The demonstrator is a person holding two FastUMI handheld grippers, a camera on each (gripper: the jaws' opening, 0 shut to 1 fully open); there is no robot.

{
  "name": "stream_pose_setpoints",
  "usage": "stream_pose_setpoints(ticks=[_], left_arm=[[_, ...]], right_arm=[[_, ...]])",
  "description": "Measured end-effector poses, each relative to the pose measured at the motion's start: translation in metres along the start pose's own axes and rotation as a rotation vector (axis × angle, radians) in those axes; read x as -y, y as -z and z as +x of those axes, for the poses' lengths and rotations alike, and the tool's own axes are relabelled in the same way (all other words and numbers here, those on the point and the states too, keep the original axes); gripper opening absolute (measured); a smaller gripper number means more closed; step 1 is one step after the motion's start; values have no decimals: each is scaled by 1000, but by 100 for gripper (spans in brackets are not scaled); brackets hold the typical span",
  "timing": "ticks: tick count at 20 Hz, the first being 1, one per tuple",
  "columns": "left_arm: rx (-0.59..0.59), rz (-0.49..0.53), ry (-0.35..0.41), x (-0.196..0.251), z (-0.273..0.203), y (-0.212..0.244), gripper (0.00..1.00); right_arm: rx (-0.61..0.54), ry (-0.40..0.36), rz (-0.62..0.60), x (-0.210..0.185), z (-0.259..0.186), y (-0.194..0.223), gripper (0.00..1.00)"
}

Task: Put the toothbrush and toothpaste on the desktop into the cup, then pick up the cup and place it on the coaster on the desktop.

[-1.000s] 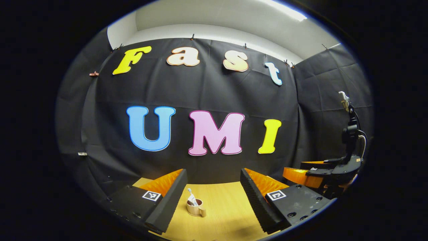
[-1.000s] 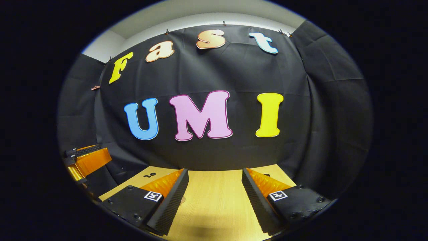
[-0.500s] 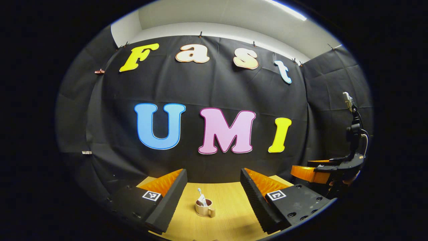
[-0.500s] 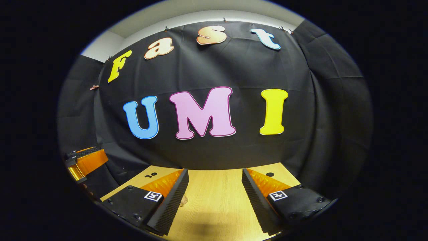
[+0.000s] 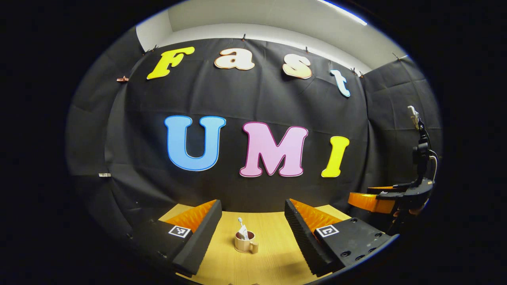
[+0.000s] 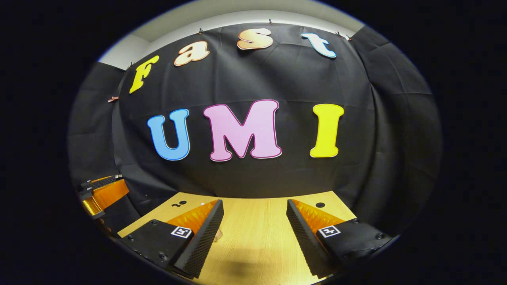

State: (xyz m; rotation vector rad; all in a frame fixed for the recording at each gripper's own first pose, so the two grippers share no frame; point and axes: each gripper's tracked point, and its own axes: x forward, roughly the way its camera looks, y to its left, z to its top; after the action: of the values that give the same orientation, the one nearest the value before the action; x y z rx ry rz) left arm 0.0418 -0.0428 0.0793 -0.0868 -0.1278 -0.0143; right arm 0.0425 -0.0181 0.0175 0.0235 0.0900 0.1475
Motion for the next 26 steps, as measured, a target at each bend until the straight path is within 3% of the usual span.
stream_pose_setpoints(ticks=[5,13,26], left_arm=[[-67,39,10,-6,1,29,99],[-73,34,0,-27,5,34,99],[-80,39,41,-59,-3,37,99]], right_arm=[[-34,-18,16,-12,7,8,99],[-37,-46,-4,-38,29,-1,99],[-59,-9,6,-66,33,2,99]])
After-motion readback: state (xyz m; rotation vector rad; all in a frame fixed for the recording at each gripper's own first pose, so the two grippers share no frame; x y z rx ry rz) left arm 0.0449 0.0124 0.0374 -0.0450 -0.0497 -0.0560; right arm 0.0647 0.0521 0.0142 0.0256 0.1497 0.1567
